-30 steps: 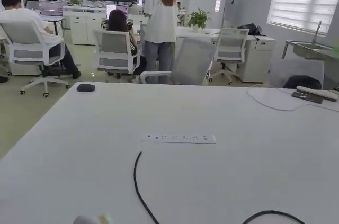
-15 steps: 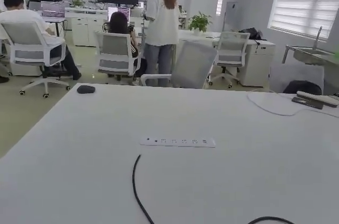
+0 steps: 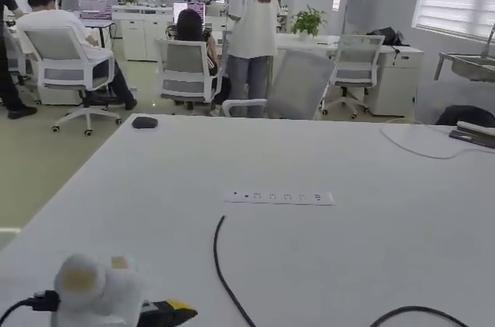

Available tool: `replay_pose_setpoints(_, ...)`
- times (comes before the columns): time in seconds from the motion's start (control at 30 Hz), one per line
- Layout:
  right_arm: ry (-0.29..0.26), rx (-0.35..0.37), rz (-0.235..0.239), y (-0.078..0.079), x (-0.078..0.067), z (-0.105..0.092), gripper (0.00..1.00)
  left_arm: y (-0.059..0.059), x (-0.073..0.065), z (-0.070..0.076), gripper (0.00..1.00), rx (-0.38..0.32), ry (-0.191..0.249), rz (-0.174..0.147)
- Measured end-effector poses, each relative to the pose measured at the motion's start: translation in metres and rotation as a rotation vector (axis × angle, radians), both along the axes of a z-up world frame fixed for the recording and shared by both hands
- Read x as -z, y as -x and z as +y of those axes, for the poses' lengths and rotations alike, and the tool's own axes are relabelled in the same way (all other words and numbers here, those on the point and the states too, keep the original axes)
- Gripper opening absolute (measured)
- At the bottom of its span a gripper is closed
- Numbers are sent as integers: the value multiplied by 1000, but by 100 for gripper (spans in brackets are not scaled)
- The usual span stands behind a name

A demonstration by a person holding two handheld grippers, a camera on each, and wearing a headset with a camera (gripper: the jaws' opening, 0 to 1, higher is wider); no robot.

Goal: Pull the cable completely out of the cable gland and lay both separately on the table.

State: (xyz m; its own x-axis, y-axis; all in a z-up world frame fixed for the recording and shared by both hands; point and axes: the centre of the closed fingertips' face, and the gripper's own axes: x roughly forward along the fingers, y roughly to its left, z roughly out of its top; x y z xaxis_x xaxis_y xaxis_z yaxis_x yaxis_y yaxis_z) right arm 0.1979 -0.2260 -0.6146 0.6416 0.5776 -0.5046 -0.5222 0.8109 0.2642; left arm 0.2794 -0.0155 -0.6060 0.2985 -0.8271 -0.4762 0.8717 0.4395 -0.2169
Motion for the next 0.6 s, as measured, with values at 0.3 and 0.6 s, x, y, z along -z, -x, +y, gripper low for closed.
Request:
replay_pose_setpoints(0.3, 13, -3, 69, 21, 4, -7, 58, 28, -25, 47, 83, -52, -41, -42)
replay_pose_setpoints(0.6, 11, 10, 118, 32, 14, -7, 56, 38, -33, 62, 82, -97, -33, -37)
